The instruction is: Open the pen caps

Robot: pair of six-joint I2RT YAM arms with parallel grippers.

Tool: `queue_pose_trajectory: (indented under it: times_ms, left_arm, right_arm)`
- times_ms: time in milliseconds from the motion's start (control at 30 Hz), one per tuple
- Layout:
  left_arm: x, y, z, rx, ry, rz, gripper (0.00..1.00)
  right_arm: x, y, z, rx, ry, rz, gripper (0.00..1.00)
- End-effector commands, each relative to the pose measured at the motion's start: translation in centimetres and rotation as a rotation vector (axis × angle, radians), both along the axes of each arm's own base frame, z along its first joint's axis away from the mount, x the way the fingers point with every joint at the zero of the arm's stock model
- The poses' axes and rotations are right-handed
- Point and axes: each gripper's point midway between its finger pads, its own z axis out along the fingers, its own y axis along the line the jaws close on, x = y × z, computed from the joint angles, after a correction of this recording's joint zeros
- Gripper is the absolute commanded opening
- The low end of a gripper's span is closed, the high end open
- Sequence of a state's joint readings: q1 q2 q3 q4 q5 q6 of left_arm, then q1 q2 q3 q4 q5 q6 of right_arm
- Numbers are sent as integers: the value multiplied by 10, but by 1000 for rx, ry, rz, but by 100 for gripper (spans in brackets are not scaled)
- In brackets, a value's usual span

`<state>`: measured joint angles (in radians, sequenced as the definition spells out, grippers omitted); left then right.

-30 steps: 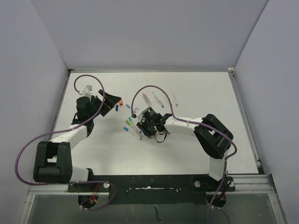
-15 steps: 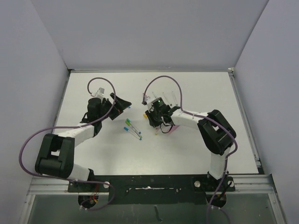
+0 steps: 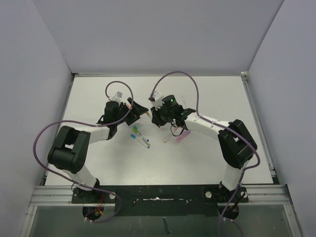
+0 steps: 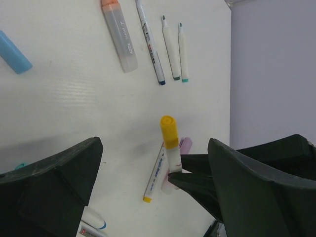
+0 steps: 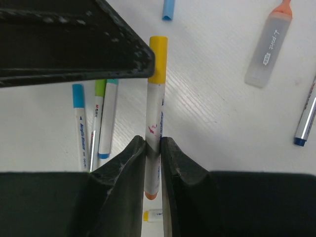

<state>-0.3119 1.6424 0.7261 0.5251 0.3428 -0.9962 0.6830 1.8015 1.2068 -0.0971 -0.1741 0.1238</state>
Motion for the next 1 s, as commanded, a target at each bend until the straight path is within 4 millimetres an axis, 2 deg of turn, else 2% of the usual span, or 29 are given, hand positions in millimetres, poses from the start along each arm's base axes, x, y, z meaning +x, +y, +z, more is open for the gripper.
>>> queue_pose_trajectory:
  times_ms: [0, 167, 433, 600, 800, 833, 867, 933, 967]
  left_arm:
    - [17, -17, 24, -54, -94, -22, 87]
    - [18, -22, 23, -66, -101, -31, 78]
    - [19, -26, 29, -94, -123, -43, 57]
    - [17, -29, 30, -109, -128, -53, 41]
    - [14, -31, 30, -121, -131, -63, 13]
    - [14, -31, 30, -122, -131, -64, 7]
    - [13, -31, 31, -125, -132, -65, 1]
    - [13, -33, 33, -128, -136, -71, 0]
    - [12, -34, 34, -130, -138, -76, 0]
  right_arm:
    - [5, 24, 62, 151, -107, 55, 0]
    - [1, 30, 68, 161, -118, 87, 0]
    - [-4, 36, 67, 165, -113, 112, 0]
    - [-4, 39, 66, 167, -113, 118, 0]
    - [-3, 39, 67, 174, -115, 115, 0]
    - [-3, 39, 67, 175, -116, 113, 2]
    - [-3, 40, 66, 174, -116, 114, 11]
    - [-2, 41, 66, 175, -114, 115, 38]
    - [-1, 41, 65, 175, -110, 114, 45]
